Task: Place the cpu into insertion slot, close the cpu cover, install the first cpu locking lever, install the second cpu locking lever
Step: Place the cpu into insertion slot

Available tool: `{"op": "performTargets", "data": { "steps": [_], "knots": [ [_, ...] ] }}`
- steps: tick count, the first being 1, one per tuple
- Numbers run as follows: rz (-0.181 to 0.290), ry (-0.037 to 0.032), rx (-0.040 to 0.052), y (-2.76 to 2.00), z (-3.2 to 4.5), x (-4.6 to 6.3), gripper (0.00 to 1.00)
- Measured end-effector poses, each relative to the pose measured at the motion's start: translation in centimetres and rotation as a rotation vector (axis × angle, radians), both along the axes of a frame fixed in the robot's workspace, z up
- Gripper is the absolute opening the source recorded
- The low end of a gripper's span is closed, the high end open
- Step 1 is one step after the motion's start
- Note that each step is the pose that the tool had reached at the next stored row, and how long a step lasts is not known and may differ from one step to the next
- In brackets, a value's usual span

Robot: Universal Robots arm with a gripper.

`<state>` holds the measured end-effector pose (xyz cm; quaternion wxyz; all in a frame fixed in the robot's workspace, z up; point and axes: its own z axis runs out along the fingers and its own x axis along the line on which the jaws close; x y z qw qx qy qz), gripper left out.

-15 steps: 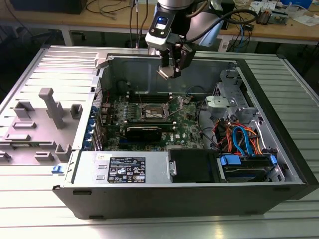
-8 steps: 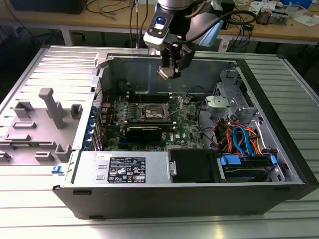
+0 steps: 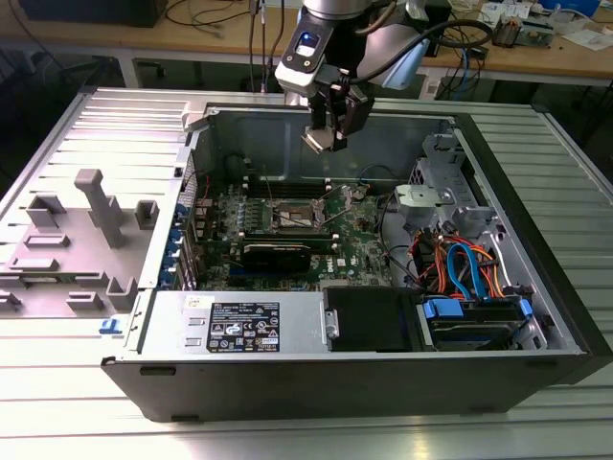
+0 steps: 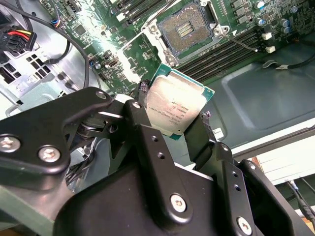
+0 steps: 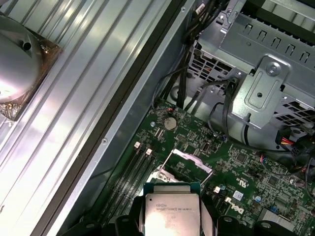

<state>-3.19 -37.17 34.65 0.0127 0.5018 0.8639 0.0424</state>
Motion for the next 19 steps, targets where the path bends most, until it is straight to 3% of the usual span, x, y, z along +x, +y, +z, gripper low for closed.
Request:
{"op": "performTargets", "data": {
  "steps": [8,16,19],
  "knots": [
    [-0.008,0.0,0.0,0.0,0.0,0.0,0.54],
    [-0.074,0.0006,0.0,0.0,-0.05,0.0,0.54],
    [-0.074,0.0006,0.0,0.0,-0.06,0.0,0.54]
  ]
}}
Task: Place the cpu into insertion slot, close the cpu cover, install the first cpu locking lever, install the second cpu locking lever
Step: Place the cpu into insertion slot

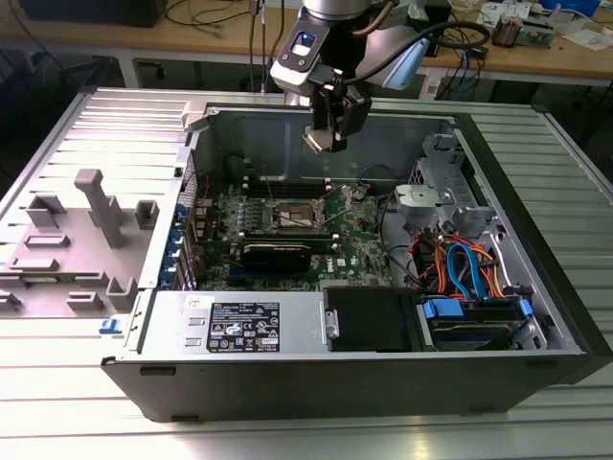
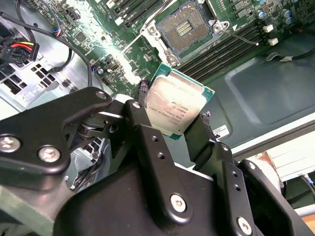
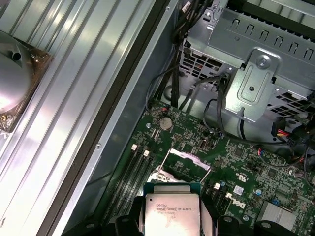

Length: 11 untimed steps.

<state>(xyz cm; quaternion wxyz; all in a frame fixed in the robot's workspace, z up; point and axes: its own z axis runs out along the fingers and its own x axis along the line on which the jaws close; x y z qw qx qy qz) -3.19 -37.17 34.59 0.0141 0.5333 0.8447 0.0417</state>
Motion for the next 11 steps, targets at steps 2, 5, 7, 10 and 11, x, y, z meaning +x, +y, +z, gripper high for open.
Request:
{"op": "performTargets", "data": {
  "steps": [2,5,7,10,11],
  "knots": [
    [0.0,0.0,0.0,0.0,0.0,0.0,0.54],
    [0.0,0.0,0.0,0.0,0.0,0.0,0.54],
    [0.0,0.0,0.0,0.0,0.0,0.0,0.54],
    [-0.004,0.0,0.0,0.0,0.0,0.0,0.54],
    [-0.01,0.0,0.0,0.0,0.0,0.0,0.54]
  ]
}}
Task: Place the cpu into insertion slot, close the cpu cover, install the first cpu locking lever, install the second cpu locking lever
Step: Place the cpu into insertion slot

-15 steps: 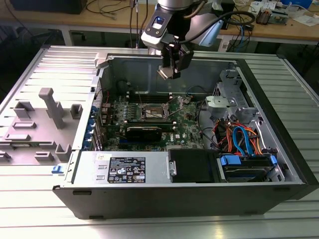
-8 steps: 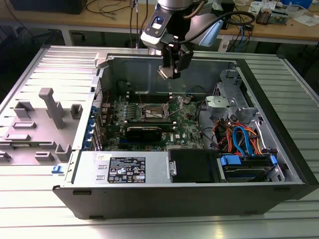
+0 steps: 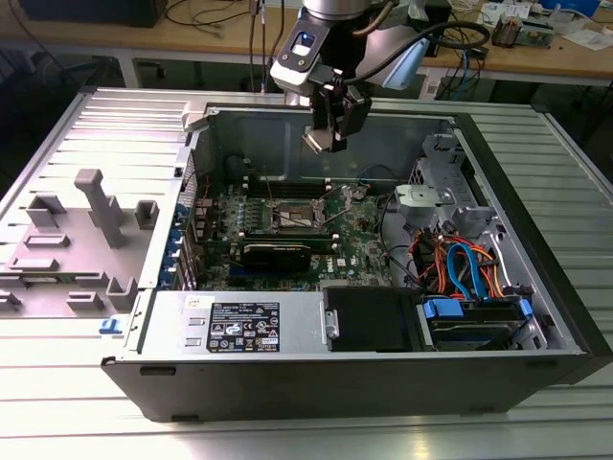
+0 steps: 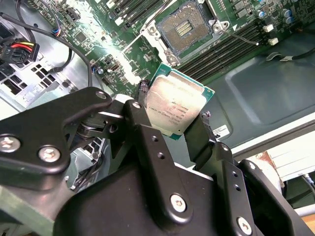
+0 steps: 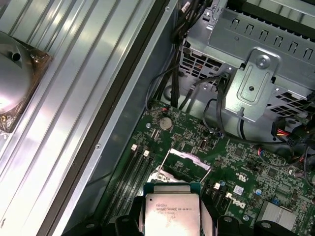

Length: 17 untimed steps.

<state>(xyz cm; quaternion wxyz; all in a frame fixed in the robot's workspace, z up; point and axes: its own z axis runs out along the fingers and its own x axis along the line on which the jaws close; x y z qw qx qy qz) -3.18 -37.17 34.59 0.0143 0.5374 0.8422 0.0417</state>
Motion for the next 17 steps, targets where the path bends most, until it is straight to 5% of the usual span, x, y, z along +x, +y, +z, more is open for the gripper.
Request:
{"op": "performTargets", "data": {
  "steps": [17],
  "knots": [
    [-0.218,0.0001,0.0,0.0,-0.12,0.0,0.54]
  ]
}}
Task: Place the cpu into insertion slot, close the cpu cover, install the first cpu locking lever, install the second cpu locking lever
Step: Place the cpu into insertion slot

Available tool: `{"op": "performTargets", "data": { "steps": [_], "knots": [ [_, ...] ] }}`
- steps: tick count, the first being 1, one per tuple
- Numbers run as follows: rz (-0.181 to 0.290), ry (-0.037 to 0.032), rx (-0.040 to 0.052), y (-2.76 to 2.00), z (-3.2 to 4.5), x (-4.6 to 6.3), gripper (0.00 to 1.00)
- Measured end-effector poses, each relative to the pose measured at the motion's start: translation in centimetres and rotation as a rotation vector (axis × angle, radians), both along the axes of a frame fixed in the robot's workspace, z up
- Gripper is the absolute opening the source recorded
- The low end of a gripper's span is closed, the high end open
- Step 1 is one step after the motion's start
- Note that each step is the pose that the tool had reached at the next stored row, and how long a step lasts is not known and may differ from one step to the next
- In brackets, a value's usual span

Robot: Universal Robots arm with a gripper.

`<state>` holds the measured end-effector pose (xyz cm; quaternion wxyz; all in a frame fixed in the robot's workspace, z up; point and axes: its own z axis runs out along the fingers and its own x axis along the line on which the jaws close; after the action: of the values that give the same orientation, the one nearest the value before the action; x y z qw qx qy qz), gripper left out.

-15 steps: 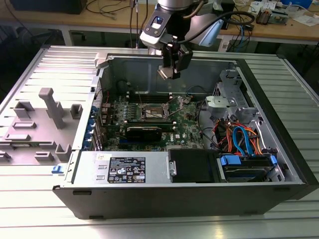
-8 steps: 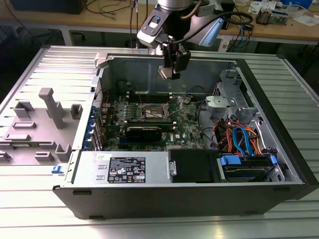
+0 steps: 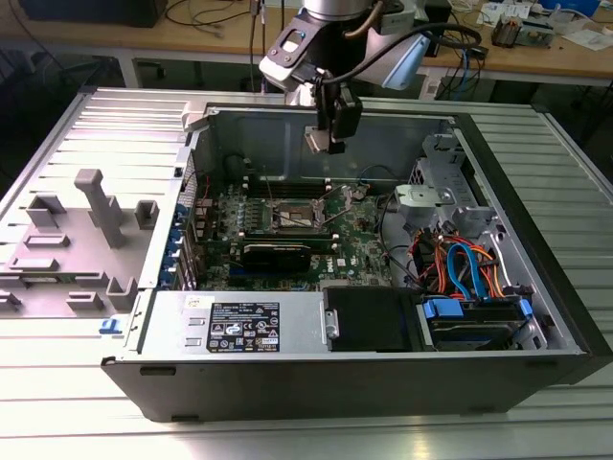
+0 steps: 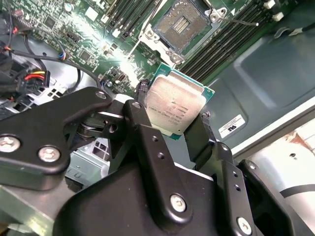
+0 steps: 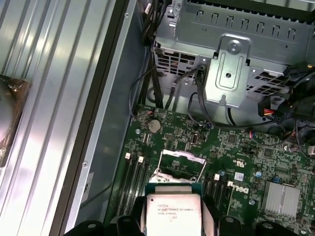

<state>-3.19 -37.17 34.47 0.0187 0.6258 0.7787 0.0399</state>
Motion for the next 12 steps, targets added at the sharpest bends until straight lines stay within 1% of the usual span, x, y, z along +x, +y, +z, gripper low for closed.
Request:
{"op": "performTargets", "data": {
  "steps": [2,12],
  "knots": [
    [-0.011,0.0002,-0.0001,0.0,0.0,0.0,0.54],
    [-0.011,0.0001,-0.0001,0.0,0.0,0.0,0.54]
  ]
}}
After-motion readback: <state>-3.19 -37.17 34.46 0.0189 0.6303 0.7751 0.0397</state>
